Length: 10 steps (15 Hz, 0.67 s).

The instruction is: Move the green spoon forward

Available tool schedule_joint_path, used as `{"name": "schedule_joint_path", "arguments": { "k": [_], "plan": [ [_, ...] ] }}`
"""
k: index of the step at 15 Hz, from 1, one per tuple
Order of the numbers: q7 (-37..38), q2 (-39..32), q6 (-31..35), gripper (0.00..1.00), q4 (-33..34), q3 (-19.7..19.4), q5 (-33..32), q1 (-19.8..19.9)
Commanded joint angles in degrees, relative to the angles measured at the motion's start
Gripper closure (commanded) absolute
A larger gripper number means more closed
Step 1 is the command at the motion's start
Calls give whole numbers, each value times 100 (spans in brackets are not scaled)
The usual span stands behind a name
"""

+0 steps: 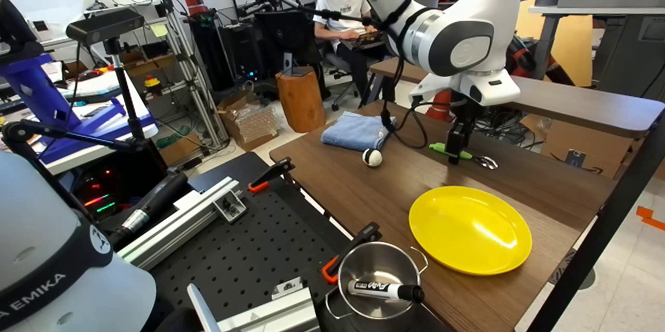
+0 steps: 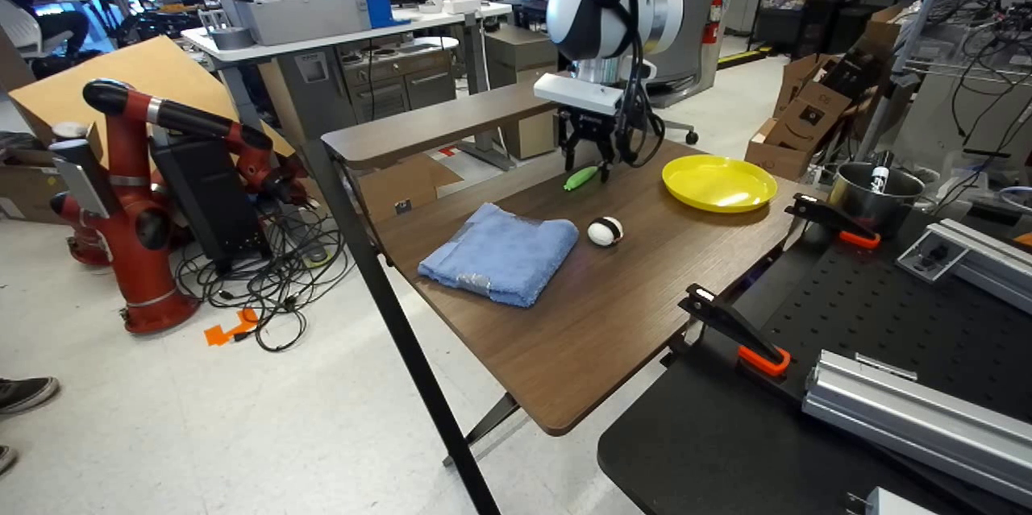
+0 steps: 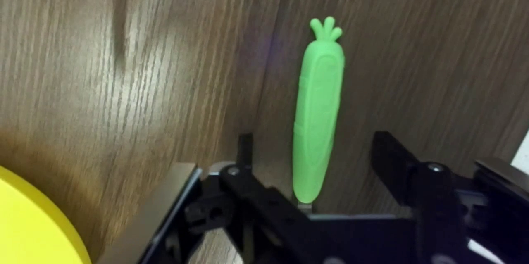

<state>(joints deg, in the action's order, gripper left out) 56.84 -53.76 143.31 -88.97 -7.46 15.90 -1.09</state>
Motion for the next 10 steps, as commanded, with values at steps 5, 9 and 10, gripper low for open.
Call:
{"name": "schedule_joint_path", "arguments": {
  "k": [5, 9, 10],
  "plan": [
    [-70, 102, 43, 0, -220, -66, -300, -203],
    [-253, 271, 232, 0, -570, -53, -374, -292],
    [-269, 328, 307, 0, -657, -68, -385, -320]
  ]
}}
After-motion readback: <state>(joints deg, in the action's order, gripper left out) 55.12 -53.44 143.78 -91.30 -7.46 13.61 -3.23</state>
